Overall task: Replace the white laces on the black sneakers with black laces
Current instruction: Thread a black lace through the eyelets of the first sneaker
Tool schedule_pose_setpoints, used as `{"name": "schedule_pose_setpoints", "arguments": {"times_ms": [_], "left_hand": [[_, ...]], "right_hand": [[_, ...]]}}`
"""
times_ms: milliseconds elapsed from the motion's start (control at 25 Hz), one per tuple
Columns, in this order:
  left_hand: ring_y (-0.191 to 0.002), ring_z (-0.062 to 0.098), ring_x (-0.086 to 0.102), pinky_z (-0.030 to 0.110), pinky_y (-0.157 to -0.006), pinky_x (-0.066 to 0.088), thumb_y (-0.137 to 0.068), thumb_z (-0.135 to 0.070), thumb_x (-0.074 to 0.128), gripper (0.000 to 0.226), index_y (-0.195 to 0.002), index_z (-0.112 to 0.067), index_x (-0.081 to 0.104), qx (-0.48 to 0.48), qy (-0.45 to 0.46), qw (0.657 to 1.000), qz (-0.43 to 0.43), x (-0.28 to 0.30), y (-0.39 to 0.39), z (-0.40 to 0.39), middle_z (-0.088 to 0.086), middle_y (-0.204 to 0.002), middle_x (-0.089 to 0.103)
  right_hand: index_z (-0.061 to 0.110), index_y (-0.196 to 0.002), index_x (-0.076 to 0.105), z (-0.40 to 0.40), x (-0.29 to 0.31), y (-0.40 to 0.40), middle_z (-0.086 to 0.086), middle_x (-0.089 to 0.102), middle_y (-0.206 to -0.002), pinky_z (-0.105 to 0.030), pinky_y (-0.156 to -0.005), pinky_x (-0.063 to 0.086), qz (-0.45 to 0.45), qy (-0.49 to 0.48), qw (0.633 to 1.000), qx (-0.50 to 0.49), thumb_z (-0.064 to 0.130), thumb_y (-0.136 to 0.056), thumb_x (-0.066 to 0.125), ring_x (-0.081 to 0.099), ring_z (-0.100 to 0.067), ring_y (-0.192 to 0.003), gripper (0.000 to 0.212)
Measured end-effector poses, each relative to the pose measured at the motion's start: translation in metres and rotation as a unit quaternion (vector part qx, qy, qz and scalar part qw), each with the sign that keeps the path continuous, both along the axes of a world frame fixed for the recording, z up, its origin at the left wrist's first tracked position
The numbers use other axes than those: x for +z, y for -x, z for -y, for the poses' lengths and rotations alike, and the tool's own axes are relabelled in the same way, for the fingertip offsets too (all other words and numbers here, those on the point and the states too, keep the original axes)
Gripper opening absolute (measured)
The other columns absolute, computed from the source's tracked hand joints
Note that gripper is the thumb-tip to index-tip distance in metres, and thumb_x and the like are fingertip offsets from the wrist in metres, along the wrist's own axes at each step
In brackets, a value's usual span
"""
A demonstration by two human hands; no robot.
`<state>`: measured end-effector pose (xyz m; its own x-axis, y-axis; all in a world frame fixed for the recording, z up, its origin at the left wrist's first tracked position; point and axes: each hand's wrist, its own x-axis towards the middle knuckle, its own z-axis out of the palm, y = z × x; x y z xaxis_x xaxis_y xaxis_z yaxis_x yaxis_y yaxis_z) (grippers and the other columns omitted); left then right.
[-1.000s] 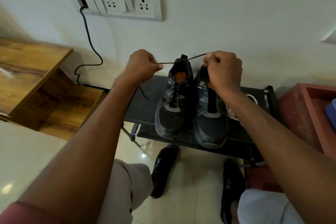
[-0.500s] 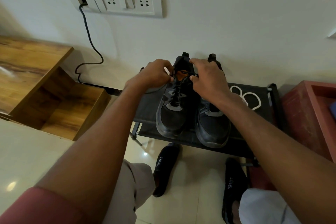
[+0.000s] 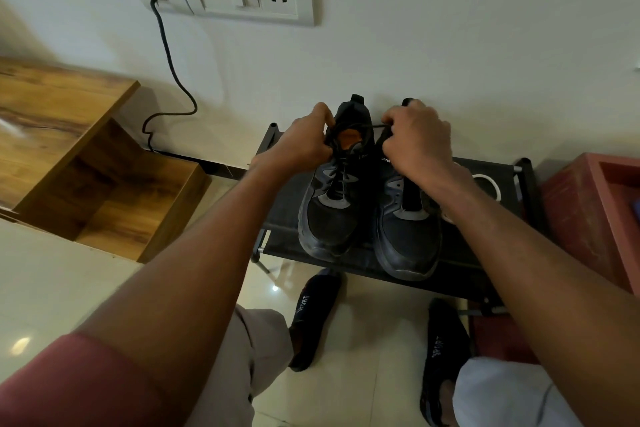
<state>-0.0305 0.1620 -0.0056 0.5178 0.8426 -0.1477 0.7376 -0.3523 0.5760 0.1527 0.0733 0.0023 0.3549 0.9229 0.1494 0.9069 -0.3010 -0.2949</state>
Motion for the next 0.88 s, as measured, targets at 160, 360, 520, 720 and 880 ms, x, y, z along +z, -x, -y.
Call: {"name": "schedule_pose_setpoints", "arguments": {"times_ms": [160,360,520,720,880], "left_hand": [[-0.102,0.025,0.065,0.038,-0.08,0.053,-0.09,-0.014,0.07,0.028,-0.114,-0.019,0.058,0.054,0.013,0.998,0.012,-0.005,-0.003,-0.007,0.008,-0.108,0.07],[-0.095,0.025,0.06,0.036,-0.078,0.048,-0.083,-0.008,0.062,0.026,-0.106,-0.019,0.065,0.095,-0.073,0.991,-0.051,0.002,0.024,-0.024,0.004,-0.105,0.064],[-0.094,0.031,0.065,0.048,-0.086,0.059,-0.078,-0.013,0.062,0.023,-0.09,-0.031,0.07,0.102,-0.029,0.984,-0.142,-0.004,0.048,-0.033,0.007,-0.109,0.068],[-0.103,0.017,0.065,0.035,-0.092,0.05,-0.09,-0.016,0.076,0.035,-0.123,-0.025,0.065,-0.004,0.031,0.999,-0.022,0.006,0.016,-0.016,-0.003,-0.103,0.073],[-0.097,0.022,0.068,0.041,-0.087,0.055,-0.089,-0.021,0.081,0.038,-0.12,-0.017,0.059,0.003,0.024,1.0,-0.018,0.0,0.004,-0.011,0.005,-0.101,0.073]], "right_hand": [[0.023,-0.105,0.08,0.003,0.002,-0.013,-0.011,0.068,-0.122,-0.044,-0.096,0.055,-0.148,-0.026,0.987,-0.053,0.006,-0.094,0.054,0.063,-0.033,-0.111,0.032],[0.02,-0.113,0.075,0.013,0.011,-0.016,-0.012,0.058,-0.124,-0.05,-0.098,0.045,-0.026,-0.001,0.995,-0.095,0.012,-0.098,0.058,0.056,-0.037,-0.117,0.023],[0.01,-0.11,0.069,0.019,0.014,-0.019,-0.015,0.049,-0.128,-0.052,-0.093,0.042,0.096,0.059,0.988,-0.102,0.021,-0.093,0.072,0.046,-0.038,-0.12,0.02],[0.017,-0.13,0.065,0.009,0.008,0.017,-0.006,0.061,-0.129,-0.049,-0.096,0.047,0.043,-0.009,0.996,0.081,0.02,-0.094,0.07,0.05,-0.033,-0.123,0.036],[0.02,-0.118,0.068,0.004,-0.008,0.026,-0.004,0.072,-0.101,-0.048,-0.098,0.046,-0.015,0.013,0.996,0.088,0.03,-0.098,0.071,0.065,-0.031,-0.105,0.023]]}}
